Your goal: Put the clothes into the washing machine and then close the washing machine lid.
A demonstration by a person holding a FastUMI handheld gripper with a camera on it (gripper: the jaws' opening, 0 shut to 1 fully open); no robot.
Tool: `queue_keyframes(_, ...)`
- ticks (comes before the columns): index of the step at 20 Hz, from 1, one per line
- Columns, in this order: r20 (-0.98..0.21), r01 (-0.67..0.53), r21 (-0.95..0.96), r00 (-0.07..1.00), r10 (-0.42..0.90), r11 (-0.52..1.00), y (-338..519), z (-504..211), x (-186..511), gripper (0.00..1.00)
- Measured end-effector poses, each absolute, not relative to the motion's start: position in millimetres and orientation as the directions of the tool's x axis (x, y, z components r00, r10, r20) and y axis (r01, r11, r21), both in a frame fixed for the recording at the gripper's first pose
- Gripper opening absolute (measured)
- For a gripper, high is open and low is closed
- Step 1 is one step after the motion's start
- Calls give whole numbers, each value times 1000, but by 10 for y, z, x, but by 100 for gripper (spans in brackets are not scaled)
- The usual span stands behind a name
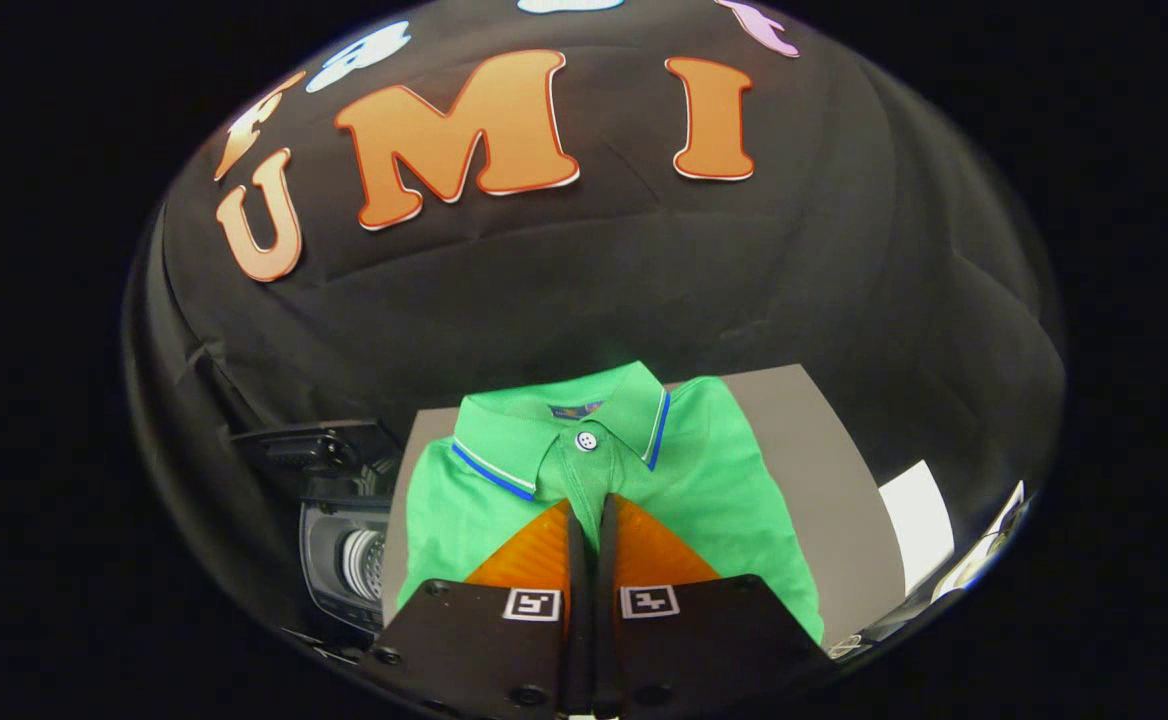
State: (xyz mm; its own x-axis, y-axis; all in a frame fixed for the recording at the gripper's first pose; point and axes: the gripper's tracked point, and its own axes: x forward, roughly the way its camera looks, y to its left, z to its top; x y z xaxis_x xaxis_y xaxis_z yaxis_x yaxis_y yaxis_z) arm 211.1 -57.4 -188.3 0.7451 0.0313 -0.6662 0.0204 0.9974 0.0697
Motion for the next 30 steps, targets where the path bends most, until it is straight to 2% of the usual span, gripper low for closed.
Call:
queue_keyframes(12,-500,-82,153,853,148,985,156,-1087,1794,8)
queue_keyframes(20,-433,-209,216,855,285,954,1085,-762,1528,8)
queue_keyframes(24,-418,-280,265,829,372,923,1699,-808,1436,8)
queue_keyframes(30,-460,-341,307,764,452,889,2532,-1320,1479,8)
